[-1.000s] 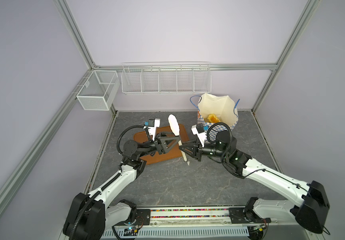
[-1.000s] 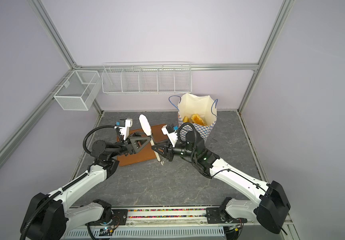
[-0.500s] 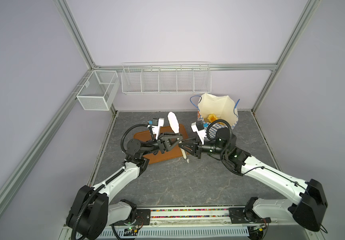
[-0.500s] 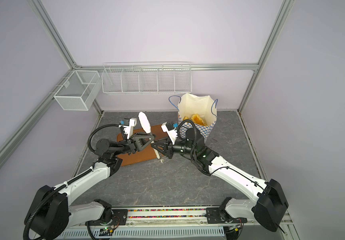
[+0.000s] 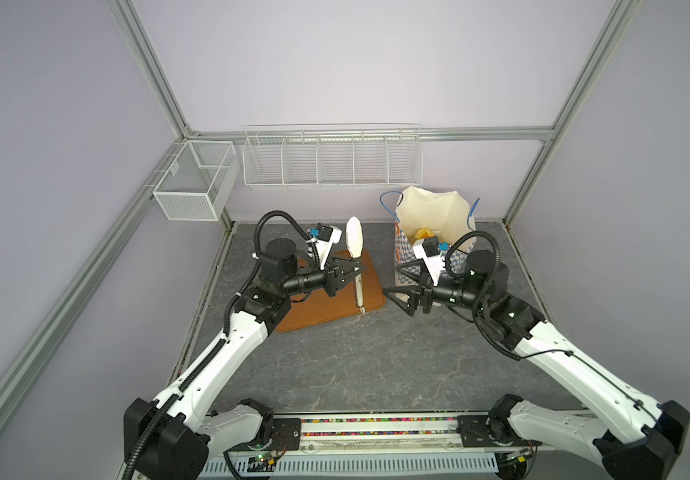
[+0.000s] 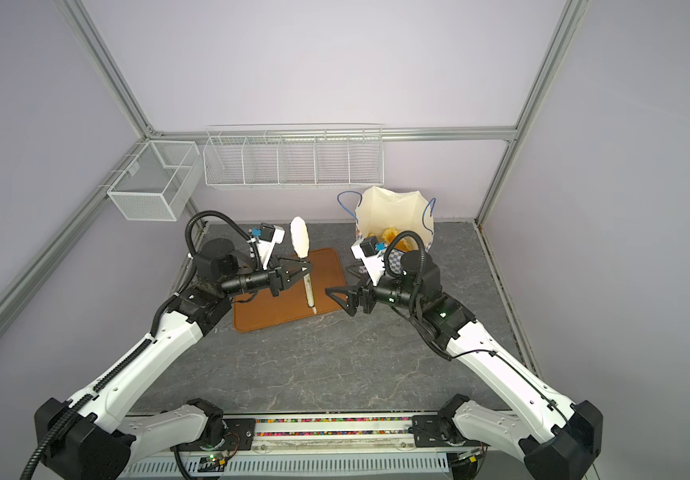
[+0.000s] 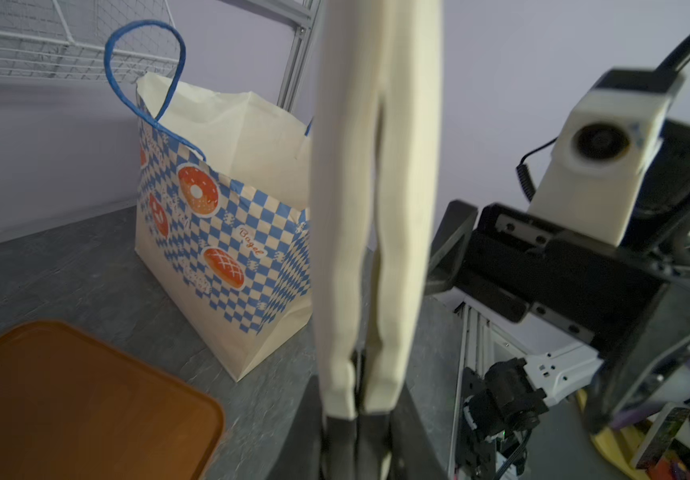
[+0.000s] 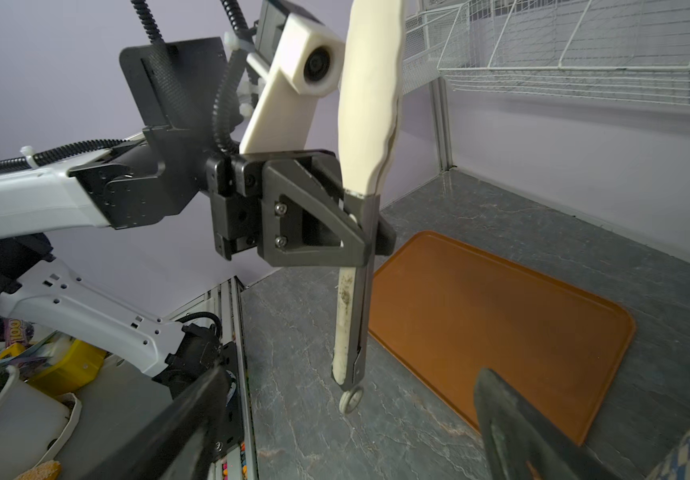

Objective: Take the fake bread out of the paper bag
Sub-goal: 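Lift the tongs with the right gripper while the left gripper reaches in, then grasp the tong handles with the left gripper and open the right gripper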

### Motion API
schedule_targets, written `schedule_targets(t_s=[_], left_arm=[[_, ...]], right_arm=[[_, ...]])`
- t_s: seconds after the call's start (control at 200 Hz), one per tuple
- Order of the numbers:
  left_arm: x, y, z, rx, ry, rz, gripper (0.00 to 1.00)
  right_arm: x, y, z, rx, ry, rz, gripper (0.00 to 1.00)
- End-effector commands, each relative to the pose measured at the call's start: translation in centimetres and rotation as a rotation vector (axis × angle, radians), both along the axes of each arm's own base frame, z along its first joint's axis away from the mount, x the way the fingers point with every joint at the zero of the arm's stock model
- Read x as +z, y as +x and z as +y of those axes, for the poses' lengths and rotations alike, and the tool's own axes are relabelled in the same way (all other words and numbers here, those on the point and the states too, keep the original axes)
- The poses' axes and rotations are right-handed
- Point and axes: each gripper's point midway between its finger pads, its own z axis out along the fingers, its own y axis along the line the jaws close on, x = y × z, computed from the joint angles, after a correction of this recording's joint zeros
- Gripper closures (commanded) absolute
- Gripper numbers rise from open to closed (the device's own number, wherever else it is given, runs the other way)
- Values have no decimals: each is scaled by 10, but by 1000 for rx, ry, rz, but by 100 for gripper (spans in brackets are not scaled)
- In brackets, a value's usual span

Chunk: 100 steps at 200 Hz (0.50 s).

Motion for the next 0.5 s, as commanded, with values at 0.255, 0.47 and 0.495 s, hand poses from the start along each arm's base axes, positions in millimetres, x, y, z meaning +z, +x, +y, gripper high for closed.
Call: schedule_targets(t_s=[0.255, 0.47, 0.495], left_arm=[[-27, -46, -23, -242, 165, -142, 100], [-8, -54, -29, -295, 78, -150, 100], [-8, -54, -29, -297, 76, -151, 100]], right_arm=[[4, -7, 30, 209, 22, 99, 3], [3, -7, 44, 281, 60, 128, 3], [3, -7, 46, 293, 62, 133, 3]])
